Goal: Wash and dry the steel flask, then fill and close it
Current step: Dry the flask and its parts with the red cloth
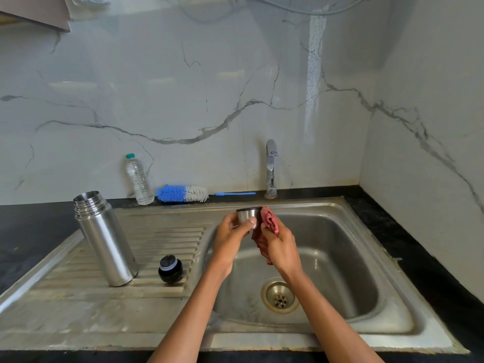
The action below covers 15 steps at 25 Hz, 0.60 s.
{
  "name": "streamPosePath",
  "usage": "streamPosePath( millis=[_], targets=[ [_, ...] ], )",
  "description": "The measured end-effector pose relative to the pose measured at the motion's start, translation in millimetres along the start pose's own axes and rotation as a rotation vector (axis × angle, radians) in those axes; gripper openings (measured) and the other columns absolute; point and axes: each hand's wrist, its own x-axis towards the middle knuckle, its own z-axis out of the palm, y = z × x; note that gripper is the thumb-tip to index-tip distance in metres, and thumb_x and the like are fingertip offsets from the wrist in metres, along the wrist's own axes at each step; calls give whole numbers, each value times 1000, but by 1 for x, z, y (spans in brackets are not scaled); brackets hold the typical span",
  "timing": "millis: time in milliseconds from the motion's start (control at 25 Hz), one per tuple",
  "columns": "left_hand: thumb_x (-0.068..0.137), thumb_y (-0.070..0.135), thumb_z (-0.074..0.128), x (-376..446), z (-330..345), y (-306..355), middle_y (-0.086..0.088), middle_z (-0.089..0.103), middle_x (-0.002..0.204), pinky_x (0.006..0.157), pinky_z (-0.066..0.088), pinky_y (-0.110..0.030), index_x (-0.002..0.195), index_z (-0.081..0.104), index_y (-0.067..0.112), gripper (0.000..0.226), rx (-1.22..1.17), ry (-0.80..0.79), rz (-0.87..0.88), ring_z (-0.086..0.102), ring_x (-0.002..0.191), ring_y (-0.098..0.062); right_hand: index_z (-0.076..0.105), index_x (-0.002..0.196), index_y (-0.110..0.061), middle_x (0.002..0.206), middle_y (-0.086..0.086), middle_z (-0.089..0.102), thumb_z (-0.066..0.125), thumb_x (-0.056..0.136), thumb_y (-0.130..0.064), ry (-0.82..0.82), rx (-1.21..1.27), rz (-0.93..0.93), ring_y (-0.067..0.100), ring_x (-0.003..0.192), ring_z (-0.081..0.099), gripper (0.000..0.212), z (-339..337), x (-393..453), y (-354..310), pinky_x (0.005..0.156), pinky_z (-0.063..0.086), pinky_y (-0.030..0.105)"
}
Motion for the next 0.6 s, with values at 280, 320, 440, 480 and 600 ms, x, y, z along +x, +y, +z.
streamPosePath(
  millis=[280,320,440,480,600],
  targets=[
    [98,24,63,-1,-2,7,-4,74,101,91,50,-35,124,63,13,29,-234,9,-76,66,97,-19,62,133,-41,106,10,76,50,104,-25,-41,159,15,42,95,69,35,5,-3,-4,75,56,59],
    [99,25,63,1,-4,6,-6,73,105,93,49,-38,128,60,12,32,-224,34,-73,66,101,-23,53,140,-50,115,1,75,50,103,-29,-45,91,-2,36,101,69,42,6,-6,-4,72,56,56],
    [97,35,67,-2,1,4,-10,74,108,94,52,-41,123,60,11,36,-144,53,-27,68,104,-26,30,148,-62,149,-16,54,46,104,-31,-33,-60,-103,13,126,61,57,5,-9,-4,84,52,37],
    [94,39,70,-4,5,3,-9,75,109,94,53,-41,122,61,12,40,-109,47,-16,69,102,-23,27,149,-62,153,-19,48,46,105,-31,-32,-86,-129,9,128,58,57,4,-9,-4,89,51,39],
    [88,36,77,-6,8,3,-6,76,110,94,54,-43,124,62,15,44,-72,48,-26,71,100,-19,28,150,-59,148,-19,53,46,105,-29,-62,-109,-113,8,115,62,57,3,-6,-2,78,57,39]
  ],
)
